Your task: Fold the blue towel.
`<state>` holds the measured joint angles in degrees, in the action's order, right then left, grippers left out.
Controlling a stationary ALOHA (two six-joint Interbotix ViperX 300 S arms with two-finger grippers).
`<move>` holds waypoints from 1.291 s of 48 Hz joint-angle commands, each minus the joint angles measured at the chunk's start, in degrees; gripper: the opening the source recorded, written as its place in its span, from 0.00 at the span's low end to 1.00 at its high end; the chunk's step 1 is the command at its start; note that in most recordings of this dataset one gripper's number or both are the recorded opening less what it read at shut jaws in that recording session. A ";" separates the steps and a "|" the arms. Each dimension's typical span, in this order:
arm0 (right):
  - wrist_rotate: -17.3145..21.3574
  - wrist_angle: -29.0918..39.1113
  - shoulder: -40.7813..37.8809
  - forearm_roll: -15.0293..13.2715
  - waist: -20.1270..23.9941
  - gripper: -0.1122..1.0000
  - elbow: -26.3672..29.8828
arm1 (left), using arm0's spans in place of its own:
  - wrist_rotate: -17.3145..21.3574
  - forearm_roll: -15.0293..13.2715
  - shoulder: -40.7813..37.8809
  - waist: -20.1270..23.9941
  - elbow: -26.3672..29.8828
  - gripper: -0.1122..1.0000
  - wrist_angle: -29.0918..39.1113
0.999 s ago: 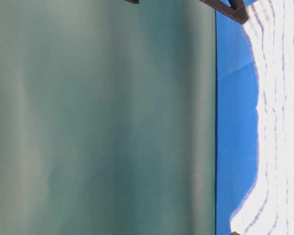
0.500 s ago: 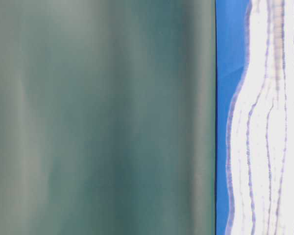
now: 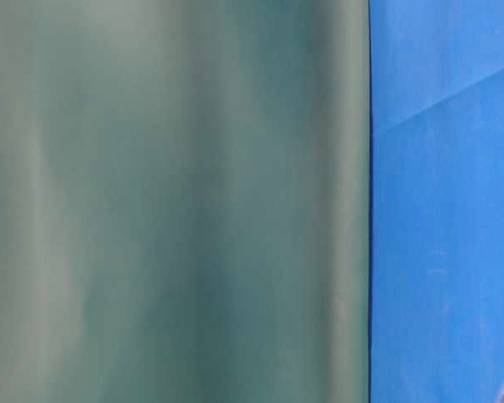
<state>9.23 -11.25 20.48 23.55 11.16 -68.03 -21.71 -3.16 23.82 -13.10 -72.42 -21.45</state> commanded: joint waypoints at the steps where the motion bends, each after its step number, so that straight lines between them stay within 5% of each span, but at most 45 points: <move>1: -0.18 -0.09 -0.62 0.35 0.53 0.27 1.49 | 0.26 0.09 0.18 -0.18 1.05 0.12 0.09; 25: -0.18 3.16 -4.57 0.35 0.62 0.28 4.39 | -0.09 -0.18 -1.85 -0.18 2.55 0.13 3.43; 28: -0.09 3.25 -4.57 0.35 0.70 0.33 4.66 | -0.44 -0.18 -1.85 -0.18 2.90 0.15 3.60; 38: -1.05 4.48 -2.46 -0.09 1.14 0.86 5.27 | -1.76 -0.09 2.72 -0.18 2.37 0.65 5.80; 43: -1.85 5.19 -0.18 -1.32 -0.09 0.94 4.75 | -1.41 0.18 5.80 0.53 2.02 0.85 7.03; 62: -7.29 6.06 -1.32 -2.90 -11.69 0.88 3.60 | 5.10 0.53 2.46 14.24 2.46 0.75 8.79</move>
<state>2.55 -4.83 20.21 20.83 1.05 -64.86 -17.84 -2.81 27.86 -1.23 -70.93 -12.39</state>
